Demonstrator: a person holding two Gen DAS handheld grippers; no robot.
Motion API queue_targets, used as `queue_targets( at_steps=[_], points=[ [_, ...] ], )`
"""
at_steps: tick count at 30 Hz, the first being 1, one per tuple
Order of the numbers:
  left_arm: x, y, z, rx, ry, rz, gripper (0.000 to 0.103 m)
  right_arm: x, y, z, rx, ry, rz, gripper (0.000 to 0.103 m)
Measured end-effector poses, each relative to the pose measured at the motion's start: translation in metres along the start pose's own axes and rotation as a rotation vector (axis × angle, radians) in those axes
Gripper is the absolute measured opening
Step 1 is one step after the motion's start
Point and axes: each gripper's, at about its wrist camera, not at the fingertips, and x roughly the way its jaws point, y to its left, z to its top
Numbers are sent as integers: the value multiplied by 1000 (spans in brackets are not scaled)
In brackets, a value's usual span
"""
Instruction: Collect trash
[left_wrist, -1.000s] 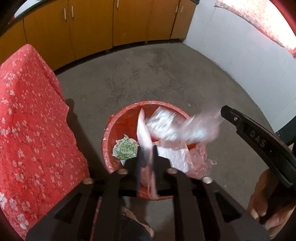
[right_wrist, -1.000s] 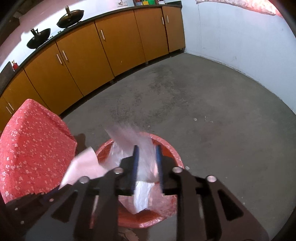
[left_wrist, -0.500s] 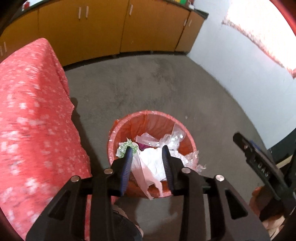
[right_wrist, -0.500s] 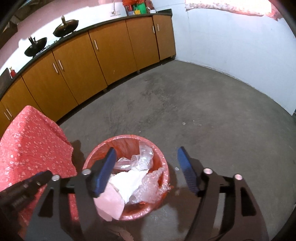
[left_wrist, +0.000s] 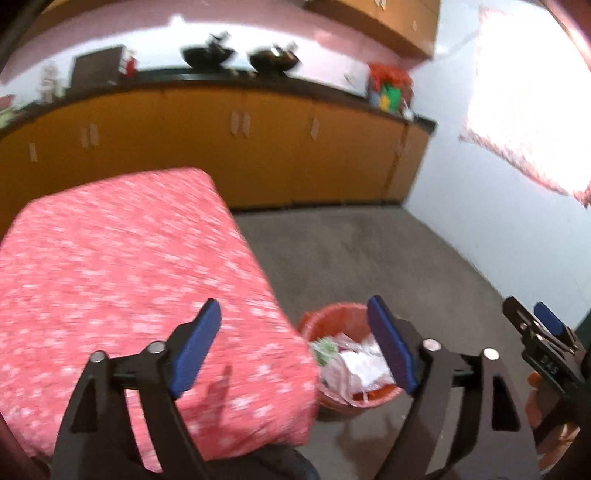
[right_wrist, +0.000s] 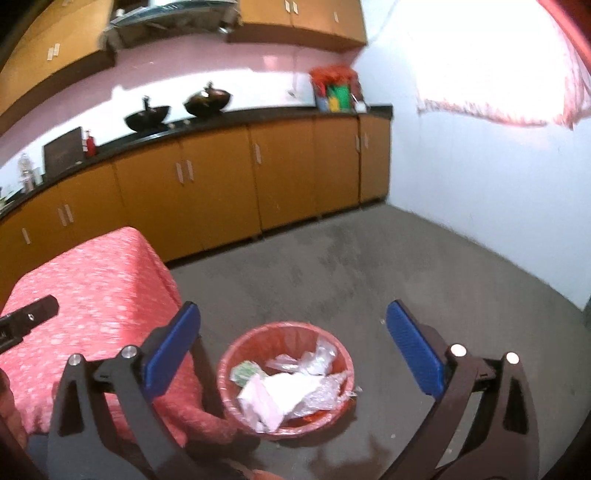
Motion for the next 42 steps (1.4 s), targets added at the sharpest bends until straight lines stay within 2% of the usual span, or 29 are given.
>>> queue_targets(
  at_steps=[3,7,15,23,30,42],
  points=[
    [-43,21,-3,-23,-84,64,95,-27,18,5,-16,-28,29,99],
    [-82,37,-11,-22,-153,164,101,-60,41,4,-48,-56,63,99],
    [-125,52,-33,3,-212,287,101,-105,70,-14,-96,-100,53,99],
    [-155,54,-56,26,-249,308,101,-138,90,-33,-165,-179,16,99],
    [-165,49,-70,67,-280,336,101,-146,97,-44,-151,-156,50,99],
    [-169,56,-80,56,-274,315,101,-150,99,-47,-146,-165,32,99]
  ],
)
